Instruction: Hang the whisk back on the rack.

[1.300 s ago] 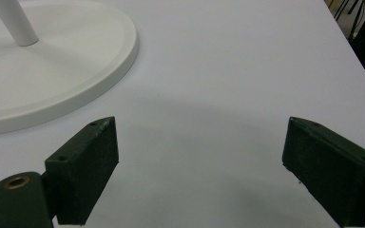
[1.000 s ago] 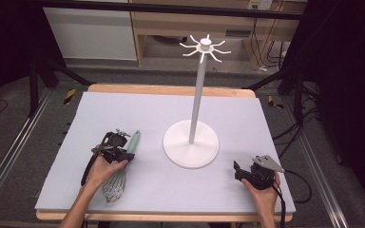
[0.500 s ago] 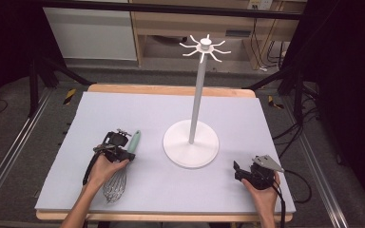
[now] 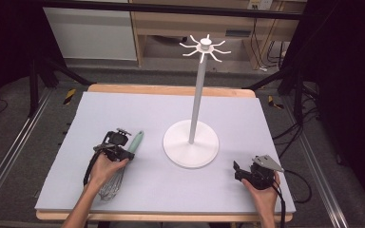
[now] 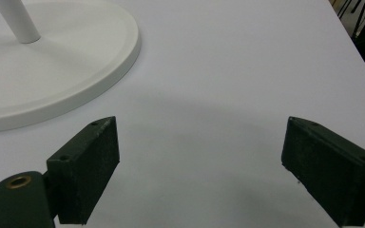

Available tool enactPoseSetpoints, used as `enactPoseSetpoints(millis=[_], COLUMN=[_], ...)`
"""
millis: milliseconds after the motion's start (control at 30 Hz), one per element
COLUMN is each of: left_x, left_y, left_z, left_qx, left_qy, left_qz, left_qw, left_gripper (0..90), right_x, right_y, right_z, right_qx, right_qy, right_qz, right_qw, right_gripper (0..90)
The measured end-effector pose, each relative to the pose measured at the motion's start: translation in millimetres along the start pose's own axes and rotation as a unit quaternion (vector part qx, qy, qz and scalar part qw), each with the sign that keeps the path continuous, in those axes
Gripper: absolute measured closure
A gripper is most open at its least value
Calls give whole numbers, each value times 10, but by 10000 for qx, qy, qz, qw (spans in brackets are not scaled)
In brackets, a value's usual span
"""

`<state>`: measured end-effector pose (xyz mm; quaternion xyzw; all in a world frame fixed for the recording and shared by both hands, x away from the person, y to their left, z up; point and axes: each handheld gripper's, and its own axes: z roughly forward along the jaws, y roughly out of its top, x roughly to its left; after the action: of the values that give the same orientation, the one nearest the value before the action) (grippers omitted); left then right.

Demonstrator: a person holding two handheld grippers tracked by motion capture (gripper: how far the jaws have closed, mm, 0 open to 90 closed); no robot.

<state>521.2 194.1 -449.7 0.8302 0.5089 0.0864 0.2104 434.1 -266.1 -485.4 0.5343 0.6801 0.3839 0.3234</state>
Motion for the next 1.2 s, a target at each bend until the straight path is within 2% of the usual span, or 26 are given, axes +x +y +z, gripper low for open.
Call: enactPoseSetpoints(millis=[67, 200, 367, 400, 700, 767, 800, 833, 900, 933, 1000, 1033, 1067, 1100, 1133, 1200], left_x=[-16, -28, -55, -68, -95, -100, -100, -98, -90, -90, -85, -83, -83, -81, -81, -82], left_y=[-3, -9, -22, -34, -110, -145, -145, -168, -186, -186, -205, -224, -224, -241, -241, -256], left_z=[-12, -75, -175, -218, -410, -497, -497, -558, -616, -616, -671, -717, -717, -758, -758, -795], left_qx=[-11, -112, -201, -300, -604, -785, -785, -937, -1081, -1081, -1201, -1317, -1317, -1427, -1427, -1552], left_qy=[35, -69, -83, -98, -213, -249, -249, -265, -299, -299, -305, -325, -325, -336, -336, -345], left_qz=[15, 5, 119, 150, 235, 236, 236, 240, 255, 255, 276, 267, 267, 254, 254, 236], left_qw=[10000, 9999, 9997, 9994, 9977, 9963, 9963, 9950, 9934, 9934, 9919, 9904, 9904, 9889, 9889, 9870], left_gripper=[677, 684, 688, 688, 688, 689, 689, 688, 689, 689, 689, 689, 689, 689, 689, 689], right_x=[0, 0, 1, 2, 2, 2, 2, 2, 2, 2, 4, 5, 4, 4, 4, 4], right_y=[0, 0, 0, 0, 0, 2, 2, 2, 3, 3, 3, 3, 3, 3, 3, 4], right_z=[0, 0, 1, 1, 2, 5, 5, 7, 9, 9, 10, 10, 10, 10, 10, 12], right_qx=[2, 3, 6, 6, 19, 30, 30, 37, 41, 41, 50, 56, 62, 72, 72, 67], right_qy=[3, 3, 5, 5, 6, 5, 5, 8, 7, 7, 5, 4, 8, 4, 4, 12], right_qz=[-1, 0, -4, -9, -7, -16, -16, -22, -32, -32, -25, -18, -17, -13, -13, -26], right_qw=[10000, 10000, 10000, 10000, 10000, 10000, 10000, 10000, 10000, 10000, 10000, 10000, 10000, 10000, 10000, 10000], right_gripper=[128, 129, 129, 130, 129, 130, 130, 130, 130, 130, 130, 130, 130, 130, 130, 130])
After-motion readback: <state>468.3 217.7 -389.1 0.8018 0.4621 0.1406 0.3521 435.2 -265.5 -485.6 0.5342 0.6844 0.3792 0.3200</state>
